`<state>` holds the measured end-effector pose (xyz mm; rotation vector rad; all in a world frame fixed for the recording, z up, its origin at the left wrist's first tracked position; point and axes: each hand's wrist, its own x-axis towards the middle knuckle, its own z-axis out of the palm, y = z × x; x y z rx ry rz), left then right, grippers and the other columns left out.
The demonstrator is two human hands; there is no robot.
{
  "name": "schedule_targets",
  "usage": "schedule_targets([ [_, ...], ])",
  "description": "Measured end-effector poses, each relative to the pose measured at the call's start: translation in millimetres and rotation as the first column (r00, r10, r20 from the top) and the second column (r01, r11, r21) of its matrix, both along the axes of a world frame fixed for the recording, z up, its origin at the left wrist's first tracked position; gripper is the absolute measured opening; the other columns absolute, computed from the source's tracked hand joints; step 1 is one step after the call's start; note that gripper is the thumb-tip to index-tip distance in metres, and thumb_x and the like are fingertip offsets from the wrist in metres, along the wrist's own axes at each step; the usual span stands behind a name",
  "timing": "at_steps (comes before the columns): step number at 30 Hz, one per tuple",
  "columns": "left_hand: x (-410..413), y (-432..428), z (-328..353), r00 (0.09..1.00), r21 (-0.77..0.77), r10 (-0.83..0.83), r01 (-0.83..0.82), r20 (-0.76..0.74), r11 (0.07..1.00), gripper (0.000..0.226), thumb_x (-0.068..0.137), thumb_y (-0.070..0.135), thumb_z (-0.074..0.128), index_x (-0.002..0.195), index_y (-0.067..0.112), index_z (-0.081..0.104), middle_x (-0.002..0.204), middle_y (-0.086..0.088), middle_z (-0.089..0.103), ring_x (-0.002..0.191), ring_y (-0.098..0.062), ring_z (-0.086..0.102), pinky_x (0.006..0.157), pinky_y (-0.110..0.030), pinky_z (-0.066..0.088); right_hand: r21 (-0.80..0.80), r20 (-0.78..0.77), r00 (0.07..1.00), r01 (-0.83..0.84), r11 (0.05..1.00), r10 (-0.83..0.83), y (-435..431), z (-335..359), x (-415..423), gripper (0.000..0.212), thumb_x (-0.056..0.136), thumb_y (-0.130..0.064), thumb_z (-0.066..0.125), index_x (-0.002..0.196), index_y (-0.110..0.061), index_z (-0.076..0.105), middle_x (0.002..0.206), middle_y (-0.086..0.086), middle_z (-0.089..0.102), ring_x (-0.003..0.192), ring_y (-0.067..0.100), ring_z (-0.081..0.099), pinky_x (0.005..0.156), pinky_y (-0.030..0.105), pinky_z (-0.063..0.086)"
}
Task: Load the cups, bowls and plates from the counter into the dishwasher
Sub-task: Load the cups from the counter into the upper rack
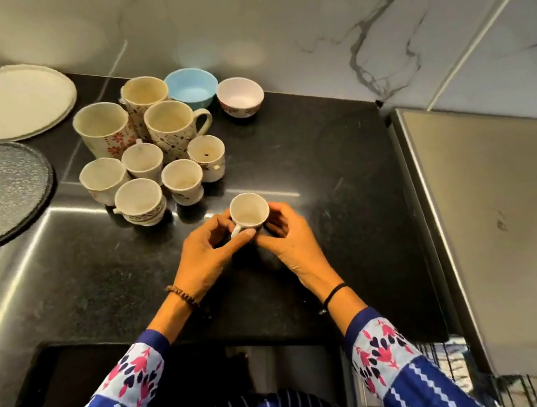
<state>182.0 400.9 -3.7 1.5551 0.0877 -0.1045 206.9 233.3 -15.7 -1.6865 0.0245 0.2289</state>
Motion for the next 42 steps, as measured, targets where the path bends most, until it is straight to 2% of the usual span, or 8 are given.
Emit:
schedule_targets([
  [8,-44,-57,24,0.992,0.03,-0.121,0.12,0.022,0.992,0.021,0.091,0.023,0.066,0.09,0.003,0.07,0.103,-0.004,0.074,0.102,-0.021,0.069,0.096,-0.046,0.051,0.006,-0.083,0.992,0.09,0.996,-0.089,-66,23,-68,0.056,0.074,-0.021,0.089,0.123,-0.02,0.061,0.119,-0.004,0.071,0.111,0.008,0.067,0.096,0.028,0.055],
  [14,-96,-137,27,0.966,0.072,-0.257,0.255,0.02,0.964,0.022,0.091,0.034,0.065,0.09,0.013,0.07,0.087,-0.006,0.073,0.086,-0.028,0.07,0.082,-0.047,0.056,0.0,-0.078,0.966,0.248,0.969,-0.247,-146,33,-148,0.057,0.069,-0.023,0.087,0.119,-0.018,0.06,0.115,-0.002,0.07,0.108,0.009,0.068,0.092,0.027,0.057],
  [18,-137,-195,26,0.933,0.071,-0.36,0.359,-0.005,0.931,0.021,0.092,0.032,0.064,0.092,0.011,0.068,0.088,-0.004,0.074,0.087,-0.02,0.071,0.078,-0.037,0.058,-0.01,-0.093,0.941,0.326,0.945,-0.325,-202,30,-210,0.057,0.067,-0.029,0.083,0.118,-0.024,0.059,0.115,-0.005,0.07,0.105,0.007,0.069,0.083,0.023,0.057],
  [22,-185,-253,23,0.884,0.074,-0.465,0.468,-0.051,0.881,0.022,0.093,0.032,0.062,0.093,0.011,0.067,0.089,-0.003,0.074,0.086,-0.015,0.071,0.076,-0.028,0.058,-0.044,-0.14,0.899,0.413,0.91,-0.415,-260,18,-273,0.06,0.071,-0.03,0.085,0.124,-0.021,0.059,0.118,-0.002,0.07,0.108,0.015,0.069,0.088,0.034,0.06],
  [28,-243,-325,-10,0.824,0.313,-0.564,0.549,-0.048,0.775,0.022,0.094,0.037,0.059,0.092,0.016,0.065,0.077,0.005,0.067,0.065,-0.001,0.059,0.059,-0.013,0.045,-0.057,-0.202,0.843,0.498,0.865,-0.499,-326,-8,-347,0.059,0.07,-0.031,0.085,0.123,-0.024,0.06,0.117,-0.001,0.071,0.106,0.013,0.069,0.09,0.033,0.058],
  [34,-265,-385,-71,0.759,0.545,-0.648,0.573,-0.07,0.613,0.022,0.097,0.044,0.049,0.092,0.023,0.056,0.081,0.007,0.065,0.069,-0.01,0.059,0.059,-0.028,0.048,-0.094,-0.258,0.805,0.529,0.843,-0.534,-379,-58,-377,0.052,0.072,-0.032,0.087,0.117,-0.03,0.059,0.114,-0.003,0.071,0.107,0.014,0.069,0.086,0.027,0.057],
  [37,-260,-410,-103,0.735,0.587,-0.667,0.597,-0.126,0.547,0.02,0.098,0.044,0.045,0.097,0.026,0.053,0.088,0.008,0.064,0.074,-0.012,0.059,0.061,-0.03,0.05,-0.113,-0.295,0.791,0.529,0.841,-0.537,-402,-94,-374,0.073,0.064,-0.047,0.09,0.125,-0.023,0.058,0.118,0.0,0.07,0.11,0.018,0.068,0.097,0.04,0.056],
  [42,-228,-434,-149,0.696,0.655,-0.694,0.614,-0.185,0.441,0.031,0.099,0.048,0.04,0.111,0.024,0.055,0.097,0.001,0.068,0.083,-0.018,0.064,0.073,-0.038,0.056,-0.133,-0.309,0.798,0.503,0.854,-0.518,-427,-136,-342,0.065,0.067,-0.048,0.088,0.119,-0.019,0.063,0.112,0.004,0.072,0.101,0.024,0.072,0.087,0.046,0.06],
])
